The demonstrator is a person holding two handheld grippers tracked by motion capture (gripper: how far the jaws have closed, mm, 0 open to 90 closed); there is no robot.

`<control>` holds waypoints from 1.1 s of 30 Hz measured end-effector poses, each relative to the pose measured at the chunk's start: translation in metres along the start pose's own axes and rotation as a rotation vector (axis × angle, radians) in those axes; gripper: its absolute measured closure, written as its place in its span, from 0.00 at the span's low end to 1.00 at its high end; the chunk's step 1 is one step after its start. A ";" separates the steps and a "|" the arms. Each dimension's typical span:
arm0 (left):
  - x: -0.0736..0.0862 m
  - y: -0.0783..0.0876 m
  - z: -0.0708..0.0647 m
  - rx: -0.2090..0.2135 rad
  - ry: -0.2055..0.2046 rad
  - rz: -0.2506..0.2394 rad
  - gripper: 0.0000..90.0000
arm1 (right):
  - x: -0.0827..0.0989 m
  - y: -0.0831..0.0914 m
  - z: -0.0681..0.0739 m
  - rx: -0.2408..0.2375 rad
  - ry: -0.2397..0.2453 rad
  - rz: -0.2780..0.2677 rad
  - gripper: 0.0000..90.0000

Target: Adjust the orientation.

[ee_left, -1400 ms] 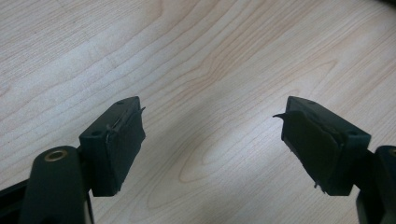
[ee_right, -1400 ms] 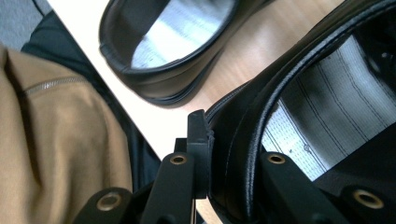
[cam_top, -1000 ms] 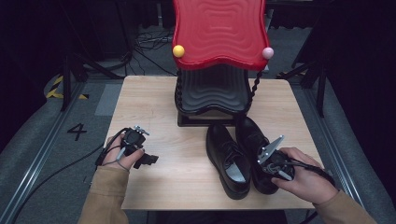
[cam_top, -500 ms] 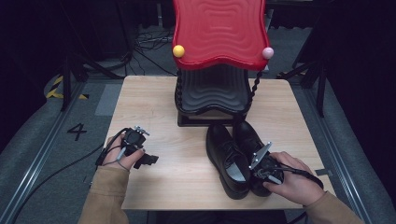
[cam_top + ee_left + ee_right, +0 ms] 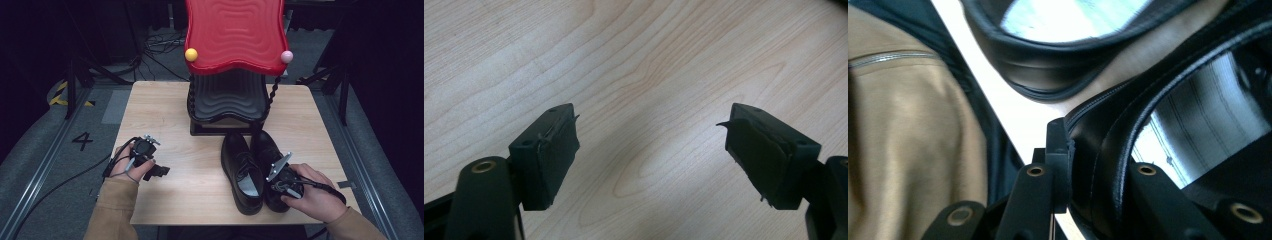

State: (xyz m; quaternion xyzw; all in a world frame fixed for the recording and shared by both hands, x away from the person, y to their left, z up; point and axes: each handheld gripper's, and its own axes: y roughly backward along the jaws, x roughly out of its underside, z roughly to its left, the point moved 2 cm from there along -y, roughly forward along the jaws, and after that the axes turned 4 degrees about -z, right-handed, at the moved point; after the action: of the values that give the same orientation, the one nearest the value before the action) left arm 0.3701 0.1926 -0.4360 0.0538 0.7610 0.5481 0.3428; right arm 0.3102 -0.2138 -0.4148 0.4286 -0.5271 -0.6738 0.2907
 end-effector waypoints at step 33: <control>-0.004 -0.002 0.001 0.008 -0.004 -0.001 0.24 | -0.007 0.005 -0.009 -0.048 -0.177 -0.129 0.58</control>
State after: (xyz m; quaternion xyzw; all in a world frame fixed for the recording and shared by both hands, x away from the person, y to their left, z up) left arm 0.3744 0.1905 -0.4359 0.0558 0.7624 0.5448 0.3446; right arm 0.3211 -0.2137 -0.4088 0.3934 -0.5058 -0.7387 0.2091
